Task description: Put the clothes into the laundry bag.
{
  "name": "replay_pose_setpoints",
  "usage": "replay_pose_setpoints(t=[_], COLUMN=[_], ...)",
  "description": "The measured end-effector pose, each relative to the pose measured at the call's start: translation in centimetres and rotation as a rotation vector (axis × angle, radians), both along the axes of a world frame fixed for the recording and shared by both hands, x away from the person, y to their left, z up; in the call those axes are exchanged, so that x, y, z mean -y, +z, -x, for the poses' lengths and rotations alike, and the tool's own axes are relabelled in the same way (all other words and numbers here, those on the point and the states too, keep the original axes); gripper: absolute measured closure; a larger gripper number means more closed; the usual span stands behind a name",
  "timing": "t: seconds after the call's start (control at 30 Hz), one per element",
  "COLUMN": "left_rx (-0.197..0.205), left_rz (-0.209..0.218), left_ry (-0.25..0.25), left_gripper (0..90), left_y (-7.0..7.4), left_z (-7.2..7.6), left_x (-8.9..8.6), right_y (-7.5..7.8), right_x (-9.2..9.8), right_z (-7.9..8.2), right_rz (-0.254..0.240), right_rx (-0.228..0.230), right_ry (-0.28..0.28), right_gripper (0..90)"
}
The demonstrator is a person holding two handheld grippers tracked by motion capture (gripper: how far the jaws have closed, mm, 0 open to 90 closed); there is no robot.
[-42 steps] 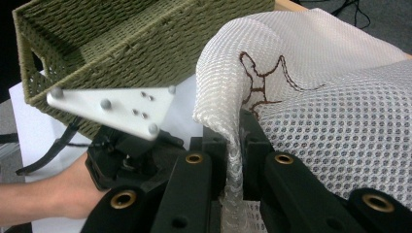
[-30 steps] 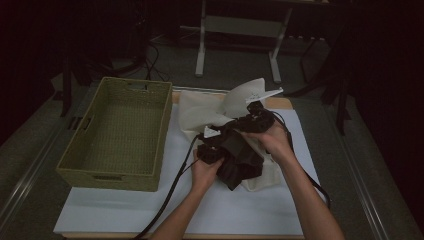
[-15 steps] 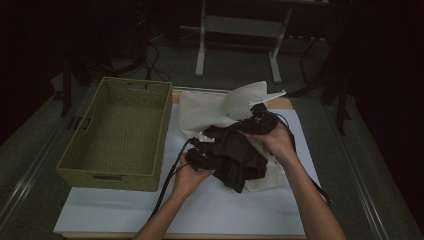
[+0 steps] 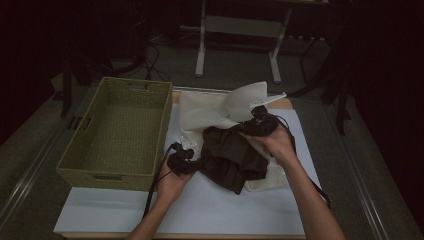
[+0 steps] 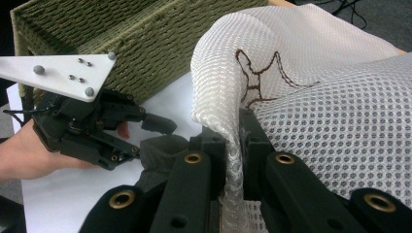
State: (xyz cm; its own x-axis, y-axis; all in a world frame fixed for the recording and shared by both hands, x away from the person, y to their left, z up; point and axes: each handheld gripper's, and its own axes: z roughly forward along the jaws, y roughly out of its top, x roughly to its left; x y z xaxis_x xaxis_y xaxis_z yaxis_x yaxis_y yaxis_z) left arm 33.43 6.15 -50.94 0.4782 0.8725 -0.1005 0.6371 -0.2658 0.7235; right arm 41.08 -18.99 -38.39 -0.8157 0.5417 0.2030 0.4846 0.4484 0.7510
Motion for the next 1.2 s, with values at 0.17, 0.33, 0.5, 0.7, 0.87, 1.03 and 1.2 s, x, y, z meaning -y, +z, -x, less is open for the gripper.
replay_pose_setpoints(t=[0.17,0.33,0.5,0.7,0.87,1.03,1.2], left_rx=[0.015,-0.010,-0.069,-0.116,-0.135,-0.066,-0.009], left_rz=[0.012,0.043,0.118,0.176,0.220,0.266,0.299], left_ry=[-0.005,-0.013,-0.066,-0.127,-0.111,-0.154,-0.202], left_gripper=[59.2,52.0,43.1,38.5,61.1,83.1,86.0], left_y=[0.1,-0.1,-1.1,-2.5,-2.5,-0.3,2.3], left_z=[0.5,0.8,1.6,1.1,-0.3,-0.9,-2.2], left_x=[-0.2,-0.6,-0.5,1.8,3.5,5.3,6.0], right_y=[0.0,-0.1,-0.1,-0.4,-0.5,-0.5,-0.7], right_x=[0.5,0.9,0.8,0.5,0.3,0.6,1.3], right_z=[0.0,0.0,0.0,0.2,0.5,0.8,0.9], right_rz=[-0.003,-0.003,0.000,0.023,0.056,0.077,0.076], right_rx=[0.001,0.000,0.000,0.001,0.010,0.024,0.024], right_ry=[-0.007,-0.014,-0.011,0.001,0.011,0.022,0.010], right_gripper=[84.6,84.6,84.5,83.9,81.7,76.7,70.4])
